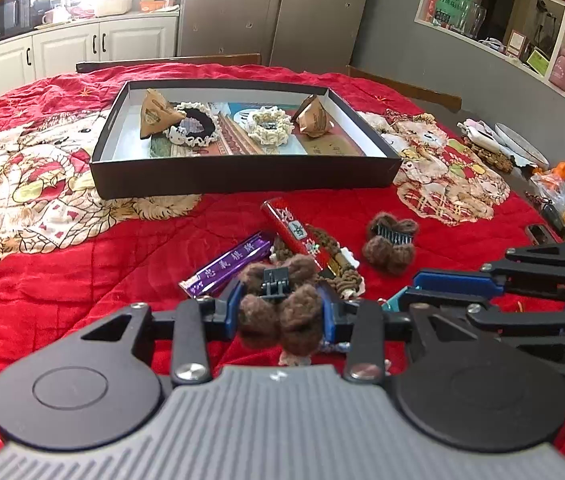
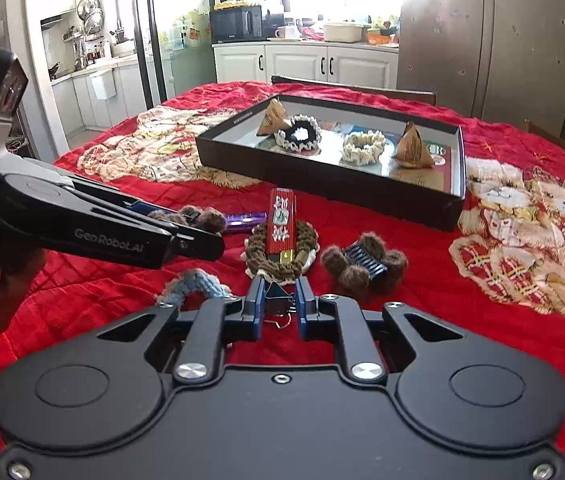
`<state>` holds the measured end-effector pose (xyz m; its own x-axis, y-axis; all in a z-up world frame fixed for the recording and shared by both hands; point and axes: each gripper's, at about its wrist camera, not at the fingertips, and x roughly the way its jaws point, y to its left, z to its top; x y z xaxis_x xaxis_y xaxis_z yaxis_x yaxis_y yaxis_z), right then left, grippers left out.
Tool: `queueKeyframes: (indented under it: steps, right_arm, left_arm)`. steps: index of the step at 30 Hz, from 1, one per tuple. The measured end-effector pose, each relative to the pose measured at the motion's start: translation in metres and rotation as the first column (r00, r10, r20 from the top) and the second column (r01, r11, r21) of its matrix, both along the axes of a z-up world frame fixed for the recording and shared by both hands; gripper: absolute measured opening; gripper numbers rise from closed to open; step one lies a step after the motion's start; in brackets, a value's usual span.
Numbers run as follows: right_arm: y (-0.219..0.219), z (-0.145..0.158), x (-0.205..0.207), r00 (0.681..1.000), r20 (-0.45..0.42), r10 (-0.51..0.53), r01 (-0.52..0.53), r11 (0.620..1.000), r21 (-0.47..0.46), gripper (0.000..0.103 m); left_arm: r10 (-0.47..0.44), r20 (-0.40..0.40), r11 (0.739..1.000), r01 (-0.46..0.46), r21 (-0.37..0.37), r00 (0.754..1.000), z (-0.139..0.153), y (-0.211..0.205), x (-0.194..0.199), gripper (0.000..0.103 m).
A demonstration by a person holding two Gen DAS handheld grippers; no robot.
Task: Organize objects
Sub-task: 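Carry the fuzzy hair clip and binder clip with both tools into the box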
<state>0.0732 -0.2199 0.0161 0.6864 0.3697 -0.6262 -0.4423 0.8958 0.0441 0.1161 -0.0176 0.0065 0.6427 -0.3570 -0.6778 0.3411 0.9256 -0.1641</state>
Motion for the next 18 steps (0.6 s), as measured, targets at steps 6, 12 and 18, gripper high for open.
queueKeyframes:
  steps: [6, 12, 18]
  right_arm:
    - [0.0, 0.013, 0.002, 1.0, 0.019, 0.007, -0.007, 1.0, 0.006, 0.015]
    - [0.0, 0.029, 0.01, 0.999, 0.045, 0.01, -0.01, 1.0, 0.008, 0.015]
    - [0.0, 0.047, 0.025, 0.997, 0.078, 0.012, -0.012, 1.0, 0.01, 0.015]
  left_arm:
    - [-0.003, 0.017, 1.0, 0.003, 0.002, 1.0, 0.007, -0.001, 0.003, 0.043]
    - [-0.002, 0.037, 1.0, 0.002, 0.008, 0.999, 0.017, -0.003, 0.011, 0.043]
    - [0.0, 0.066, 1.0, -0.002, 0.019, 0.998, 0.029, -0.005, 0.026, 0.042]
